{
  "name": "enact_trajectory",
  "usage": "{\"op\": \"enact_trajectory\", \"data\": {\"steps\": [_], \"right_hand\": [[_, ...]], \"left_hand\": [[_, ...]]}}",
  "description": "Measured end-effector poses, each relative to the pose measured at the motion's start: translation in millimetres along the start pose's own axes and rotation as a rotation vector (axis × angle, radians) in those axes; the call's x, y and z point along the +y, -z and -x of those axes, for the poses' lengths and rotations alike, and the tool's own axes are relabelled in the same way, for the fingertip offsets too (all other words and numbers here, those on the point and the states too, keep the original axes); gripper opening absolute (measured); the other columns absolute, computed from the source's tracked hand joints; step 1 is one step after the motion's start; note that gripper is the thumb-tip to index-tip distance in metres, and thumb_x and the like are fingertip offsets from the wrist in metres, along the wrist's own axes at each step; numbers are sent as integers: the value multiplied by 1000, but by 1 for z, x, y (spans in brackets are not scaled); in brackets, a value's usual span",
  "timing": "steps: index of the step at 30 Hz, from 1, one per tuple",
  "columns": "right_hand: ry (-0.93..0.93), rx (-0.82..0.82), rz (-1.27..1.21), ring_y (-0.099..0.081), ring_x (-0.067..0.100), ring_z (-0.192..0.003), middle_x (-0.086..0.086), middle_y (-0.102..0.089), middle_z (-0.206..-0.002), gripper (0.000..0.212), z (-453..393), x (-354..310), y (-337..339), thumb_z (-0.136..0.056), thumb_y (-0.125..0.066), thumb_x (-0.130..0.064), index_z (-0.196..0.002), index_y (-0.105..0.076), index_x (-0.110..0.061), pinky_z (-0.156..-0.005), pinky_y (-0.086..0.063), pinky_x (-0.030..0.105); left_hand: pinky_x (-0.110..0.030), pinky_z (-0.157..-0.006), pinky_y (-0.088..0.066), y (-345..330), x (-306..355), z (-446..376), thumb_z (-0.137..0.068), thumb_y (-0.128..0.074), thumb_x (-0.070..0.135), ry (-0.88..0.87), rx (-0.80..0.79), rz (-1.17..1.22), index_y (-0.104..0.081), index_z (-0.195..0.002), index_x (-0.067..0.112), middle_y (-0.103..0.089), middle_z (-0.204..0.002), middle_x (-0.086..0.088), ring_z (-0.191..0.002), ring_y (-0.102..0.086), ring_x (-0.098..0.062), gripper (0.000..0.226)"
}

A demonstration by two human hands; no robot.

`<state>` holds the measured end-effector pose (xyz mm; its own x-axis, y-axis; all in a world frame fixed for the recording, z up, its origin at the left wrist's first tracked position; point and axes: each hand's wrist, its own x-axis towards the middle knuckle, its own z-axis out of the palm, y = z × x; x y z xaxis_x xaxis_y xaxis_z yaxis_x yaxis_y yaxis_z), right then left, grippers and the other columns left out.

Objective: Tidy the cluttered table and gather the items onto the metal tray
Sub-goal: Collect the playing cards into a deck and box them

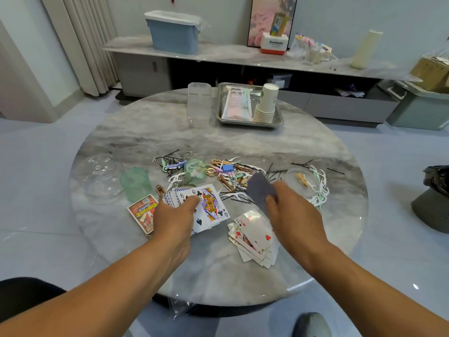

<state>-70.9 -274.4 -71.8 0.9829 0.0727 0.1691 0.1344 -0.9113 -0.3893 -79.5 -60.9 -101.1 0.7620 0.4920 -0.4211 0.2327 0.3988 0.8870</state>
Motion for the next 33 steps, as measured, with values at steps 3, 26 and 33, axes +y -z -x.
{"op": "enact_trajectory", "data": {"steps": [3, 26, 33], "right_hand": [[275, -173, 486, -54, 27, -100, 1, -56, -111, 25, 18, -7, -16, -100, -40, -23, -119, -56, -25, -77, -39, 40], [-489, -600, -935, -69, 12, -75, 2, -80, -95, 30, 3, -13, -9, -83, -83, -33, -107, -76, -16, -65, -50, 25], [-482, -615, -937, -72, 10, -71, 1, -80, -90, 17, 3, -15, -8, -88, -78, -25, -102, -78, -16, -66, -56, 26]], "left_hand": [[-48, -65, -63, 0, -3, -1, -84, -77, 6, 5, -8, -1, -69, -109, 14, -77, -92, -7, -76, -76, -29, 28], [-49, -78, -61, -9, 2, 28, -87, -58, -20, 201, -515, 96, -57, -134, 17, -74, -115, -17, -104, -71, -38, 59], [-54, -79, -61, -11, -1, 28, -88, -67, -7, 207, -479, 90, -65, -123, 15, -75, -110, -16, -98, -73, -38, 41]]}}
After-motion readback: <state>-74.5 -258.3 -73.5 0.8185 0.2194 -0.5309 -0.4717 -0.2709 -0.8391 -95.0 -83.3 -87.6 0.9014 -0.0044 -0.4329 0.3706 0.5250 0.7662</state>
